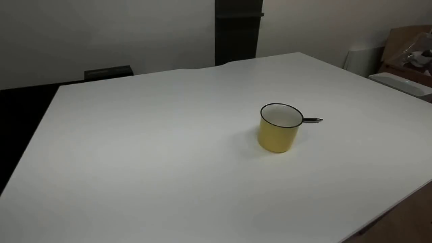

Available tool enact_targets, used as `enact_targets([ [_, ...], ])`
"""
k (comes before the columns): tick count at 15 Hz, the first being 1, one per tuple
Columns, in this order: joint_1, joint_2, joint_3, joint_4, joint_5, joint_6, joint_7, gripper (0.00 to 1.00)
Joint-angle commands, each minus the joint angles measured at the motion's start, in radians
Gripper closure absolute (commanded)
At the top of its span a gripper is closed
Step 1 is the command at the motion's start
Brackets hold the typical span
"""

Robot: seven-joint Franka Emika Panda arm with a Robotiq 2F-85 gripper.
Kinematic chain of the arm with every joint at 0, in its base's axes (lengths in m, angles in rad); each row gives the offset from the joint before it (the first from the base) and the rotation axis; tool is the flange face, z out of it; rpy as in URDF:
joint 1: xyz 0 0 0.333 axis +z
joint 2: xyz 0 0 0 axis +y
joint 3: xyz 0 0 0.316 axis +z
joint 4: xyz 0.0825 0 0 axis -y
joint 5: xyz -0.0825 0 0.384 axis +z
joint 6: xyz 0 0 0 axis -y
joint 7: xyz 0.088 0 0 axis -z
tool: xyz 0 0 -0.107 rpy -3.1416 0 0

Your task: Put the pen in the yellow cup

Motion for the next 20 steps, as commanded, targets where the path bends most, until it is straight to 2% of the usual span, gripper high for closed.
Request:
enact_targets([
  [1,-0.001,0.0,0.0,0.002,0.0,-0.003,0.0,0.0],
  [3,-0.017,0.022,-0.027,0.007,-0.025,0.004,-0.048,0.0],
  [5,-0.024,0.064,-0.099,0.021,-0.063,0.002,-0.209,0.0],
  [7,0.026,0.123,-0.235,0.049,-0.123,-0.012,-0.385,0.0],
  [9,0.083,0.192,-0.405,0.092,-0.174,-0.028,-0.559,0.0],
  [11,0.15,0.287,-0.553,0.163,-0.186,-0.024,-0.74,0.0],
  [12,0.02,0.185,-0.394,0.061,-0.14,-0.004,-0.656,0.0],
  [14,0.037,0.258,-0.469,0.11,-0.135,-0.004,-0.764,0.0],
  [16,0.044,0.291,-0.471,0.134,-0.134,-0.004,-0.779,0.0],
  [17,0.025,0.273,-0.434,0.115,-0.231,0.026,-0.745,0.0],
  [20,-0.056,0.284,-0.338,0.104,-0.407,0.079,-0.707,0.0],
])
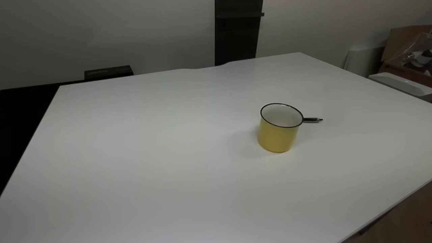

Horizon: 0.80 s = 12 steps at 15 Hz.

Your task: Put the pen in the yellow cup

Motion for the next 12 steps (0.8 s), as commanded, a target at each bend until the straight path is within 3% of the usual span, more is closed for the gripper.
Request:
enact_targets([
  [1,-0.112,0.01,0.131,-0.025,-0.18,0.077,0.051,0.0],
  [5,-0.191,0.064,0.231,-0.08,-0.433,0.3,0.173,0.0],
  [6,-0.173,0.088,0.219,-0.088,-0.386,0.344,0.155,0.0],
  [7,-0.174,0.045,0.215,-0.078,-0.359,0.273,0.115,0.0],
  [12,-0.171,0.093,0.218,-0.09,-0.351,0.346,0.097,0.0],
])
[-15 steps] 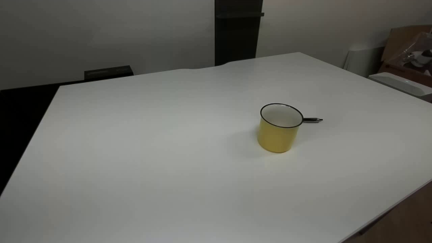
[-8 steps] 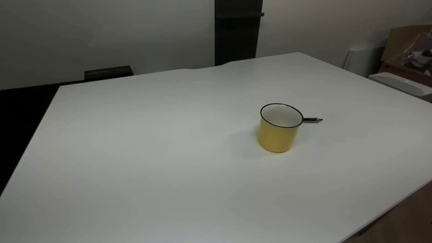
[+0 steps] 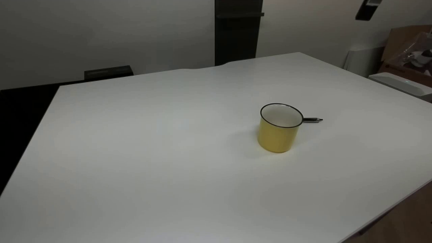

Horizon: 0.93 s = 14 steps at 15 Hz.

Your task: Put the pen in the yellow cup

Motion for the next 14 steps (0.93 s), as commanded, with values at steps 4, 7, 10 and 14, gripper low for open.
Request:
enact_targets([
  [4,0.032,0.112,-0.086,-0.006,0.148,0.294,-0.323,0.0],
  [7,0.249,0.22,-0.253,-0.025,0.377,0.472,-0.582,0.0],
  [10,0.415,0.132,-0.331,-0.076,0.659,0.374,-0.827,0.0],
  [14,0.445,0.19,-0.345,-0.036,0.828,0.306,-0.94,0.0],
])
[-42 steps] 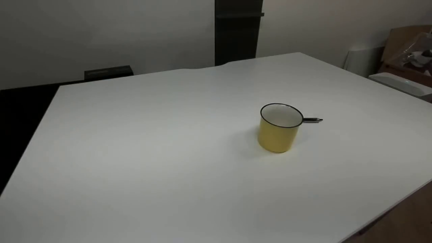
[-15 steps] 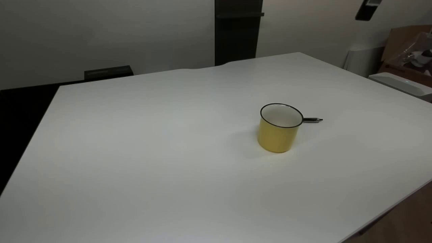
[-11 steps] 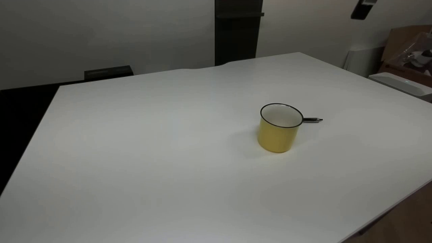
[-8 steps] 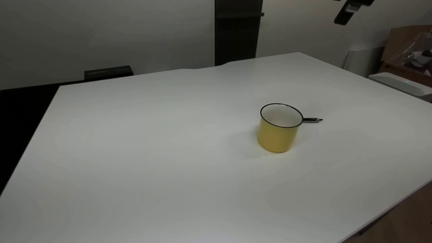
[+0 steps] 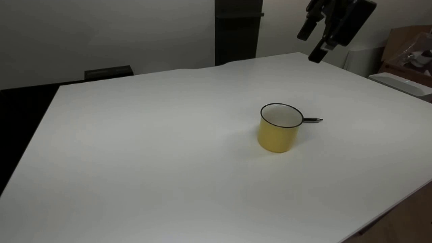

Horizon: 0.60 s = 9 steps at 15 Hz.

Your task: Put the pen in the yellow cup

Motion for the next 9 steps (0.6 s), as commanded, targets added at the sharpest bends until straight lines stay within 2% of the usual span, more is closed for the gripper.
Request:
enact_targets([
  [1,-0.003,0.007,-0.011,0.006,0.016,-0.012,-0.03,0.0],
  [5,0.0,0.007,-0.001,0.002,0.012,-0.007,-0.025,0.0],
  [9,-0.046,0.078,-0.019,-0.002,-0.114,0.066,0.067,0.0],
])
